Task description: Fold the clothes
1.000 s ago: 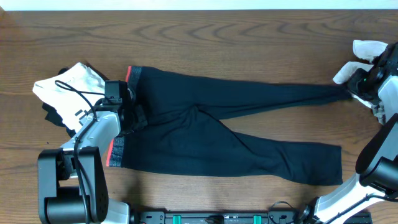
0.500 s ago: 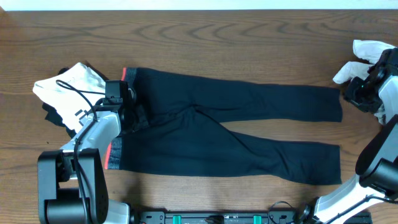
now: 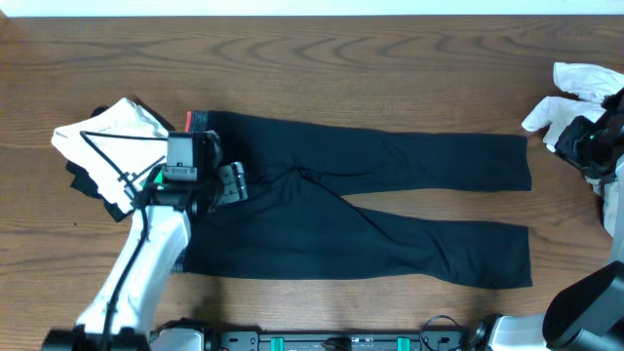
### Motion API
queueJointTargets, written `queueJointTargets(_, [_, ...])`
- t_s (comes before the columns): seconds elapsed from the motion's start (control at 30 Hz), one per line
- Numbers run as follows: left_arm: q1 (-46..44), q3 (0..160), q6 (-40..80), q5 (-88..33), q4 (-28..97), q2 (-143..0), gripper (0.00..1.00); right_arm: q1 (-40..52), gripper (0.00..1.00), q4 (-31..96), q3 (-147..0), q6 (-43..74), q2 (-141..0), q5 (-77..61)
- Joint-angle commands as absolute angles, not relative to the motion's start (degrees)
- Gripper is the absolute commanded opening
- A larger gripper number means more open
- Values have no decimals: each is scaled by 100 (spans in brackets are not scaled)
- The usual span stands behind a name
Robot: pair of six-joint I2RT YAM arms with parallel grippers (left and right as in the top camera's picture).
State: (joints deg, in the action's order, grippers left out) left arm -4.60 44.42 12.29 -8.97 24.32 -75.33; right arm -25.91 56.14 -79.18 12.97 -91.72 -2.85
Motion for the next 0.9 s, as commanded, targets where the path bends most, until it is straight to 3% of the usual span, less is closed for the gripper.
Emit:
queueJointTargets(0.0, [-449,4449,1007,-679,2185,-7293,53,-2432,32,5640,-7907,1302,-9190,-346])
queueJointTargets(0.07, [-357,4449,1007,-661,1839,-7303,28,-2353,31,5640,-7859,1302,-9190,-344])
queueJointTargets(0.17, [-169,4449,1007,-668,1435,-7437,14,-2268,31,5616,-7787,1264,-9190,-322])
queueJointTargets(0.6, [668,4449,1007,-856,237,-8866,8,-2200,31,5621,-7701,1258,-9190,-325])
queueJointTargets(0.87, [1426,4449,1007,-832,200,-8976,8,-2198,31,5638,-7701,1258,-9190,-325])
